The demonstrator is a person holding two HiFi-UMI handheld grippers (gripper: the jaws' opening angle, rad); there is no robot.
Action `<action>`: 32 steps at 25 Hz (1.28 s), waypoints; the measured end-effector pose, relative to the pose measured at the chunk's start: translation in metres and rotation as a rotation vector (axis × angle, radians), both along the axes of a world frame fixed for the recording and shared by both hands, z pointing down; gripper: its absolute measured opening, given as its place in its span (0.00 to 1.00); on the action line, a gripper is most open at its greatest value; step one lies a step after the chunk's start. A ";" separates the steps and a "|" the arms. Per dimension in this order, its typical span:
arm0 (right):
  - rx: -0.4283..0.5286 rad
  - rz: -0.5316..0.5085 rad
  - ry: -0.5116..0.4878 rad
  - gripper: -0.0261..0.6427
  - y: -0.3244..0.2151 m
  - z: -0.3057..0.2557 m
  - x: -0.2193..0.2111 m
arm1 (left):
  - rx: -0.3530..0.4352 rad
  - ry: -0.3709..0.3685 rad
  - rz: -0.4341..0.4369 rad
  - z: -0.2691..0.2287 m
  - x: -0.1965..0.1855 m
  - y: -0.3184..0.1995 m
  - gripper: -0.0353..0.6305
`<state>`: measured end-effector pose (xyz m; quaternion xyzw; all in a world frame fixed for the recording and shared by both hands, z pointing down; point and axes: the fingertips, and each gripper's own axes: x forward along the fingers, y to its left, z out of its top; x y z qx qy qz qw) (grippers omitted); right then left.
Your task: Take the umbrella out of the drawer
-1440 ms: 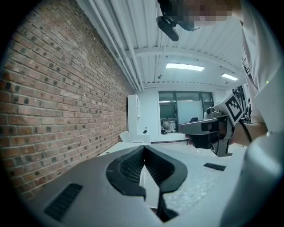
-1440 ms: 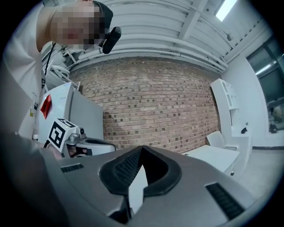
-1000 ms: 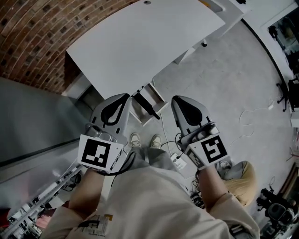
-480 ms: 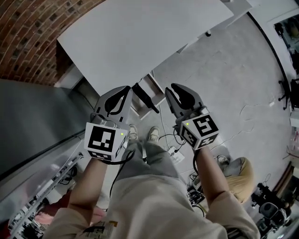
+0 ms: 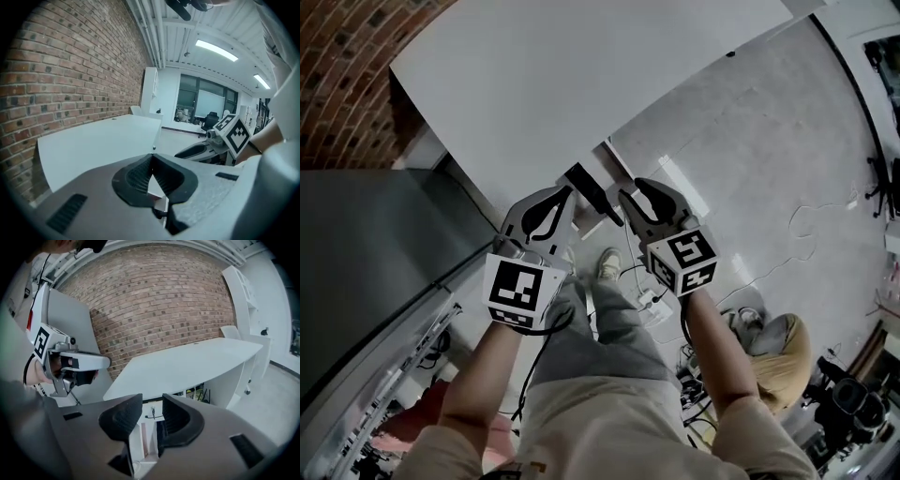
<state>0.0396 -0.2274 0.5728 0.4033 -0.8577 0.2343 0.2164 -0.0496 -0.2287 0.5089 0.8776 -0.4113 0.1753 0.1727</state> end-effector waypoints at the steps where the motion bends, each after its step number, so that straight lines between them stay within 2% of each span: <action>1: -0.009 0.002 0.008 0.20 -0.001 0.016 0.001 | -0.014 0.005 0.001 0.011 0.000 -0.002 0.06; 10: -0.100 0.019 0.044 0.21 -0.007 0.142 0.006 | -0.108 -0.037 0.059 0.113 0.014 0.004 0.06; 17: -0.174 -0.047 0.092 0.24 0.013 0.231 0.003 | -0.177 -0.069 0.112 0.194 0.037 0.030 0.06; 26: -0.260 -0.119 0.163 0.26 0.048 0.333 -0.005 | -0.295 -0.087 0.081 0.290 0.033 0.048 0.06; 32: -0.269 -0.151 0.225 0.27 0.057 0.378 -0.007 | -0.321 -0.097 0.091 0.324 0.032 0.055 0.06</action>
